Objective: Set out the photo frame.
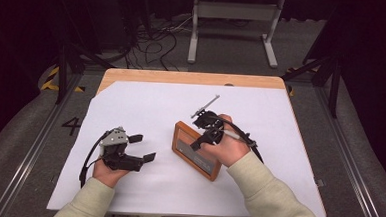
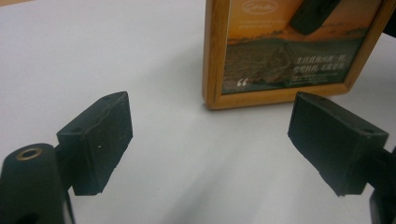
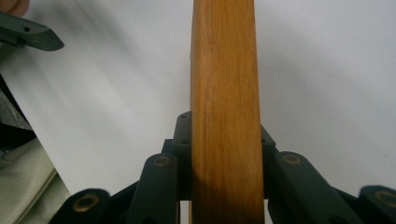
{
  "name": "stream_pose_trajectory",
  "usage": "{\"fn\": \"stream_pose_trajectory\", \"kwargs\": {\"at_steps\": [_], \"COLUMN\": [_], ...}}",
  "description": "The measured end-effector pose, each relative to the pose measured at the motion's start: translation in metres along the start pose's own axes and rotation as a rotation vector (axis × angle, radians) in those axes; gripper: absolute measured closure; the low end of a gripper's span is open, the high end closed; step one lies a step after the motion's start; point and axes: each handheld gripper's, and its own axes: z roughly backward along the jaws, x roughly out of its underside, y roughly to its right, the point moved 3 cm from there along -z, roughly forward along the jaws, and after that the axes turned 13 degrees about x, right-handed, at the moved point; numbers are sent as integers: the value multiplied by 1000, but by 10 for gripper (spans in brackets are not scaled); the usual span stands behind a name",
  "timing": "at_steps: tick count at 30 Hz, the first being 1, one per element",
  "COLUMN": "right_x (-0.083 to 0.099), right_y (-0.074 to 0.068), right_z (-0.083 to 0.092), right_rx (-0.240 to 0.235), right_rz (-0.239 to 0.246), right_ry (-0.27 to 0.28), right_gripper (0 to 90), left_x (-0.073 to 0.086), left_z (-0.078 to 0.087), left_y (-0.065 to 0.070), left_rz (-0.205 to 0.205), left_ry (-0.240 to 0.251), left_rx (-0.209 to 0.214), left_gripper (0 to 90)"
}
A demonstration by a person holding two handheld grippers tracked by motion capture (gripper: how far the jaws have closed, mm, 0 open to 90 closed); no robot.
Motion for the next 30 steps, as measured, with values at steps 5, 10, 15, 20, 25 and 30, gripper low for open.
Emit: {"fn": "stream_pose_trajectory", "kwargs": {"at_steps": [5,10,15,20,25,30], "right_x": [-2,-9,-15,-19,-24,-30], "right_y": [7,15,22,32,39,40], "right_z": [16,34,43,46,47,41], "right_rx": [6,22,24,3,-18,-61], "right_rz": [87,204,315,391,495,617], "right_ry": [41,87,106,117,127,117], "right_gripper": [720,720,722,723,722,723], "left_x": [0,1,2,4,6,6], "left_z": [0,1,3,5,7,8], "left_y": [0,0,0,-1,-1,0], "left_rz": [4,4,7,11,13,20], "left_ry": [0,-2,-2,-1,-2,1], "left_rx": [-2,-5,-10,-18,-24,-28], "left_gripper": [142,142,142,142,141,141]}}
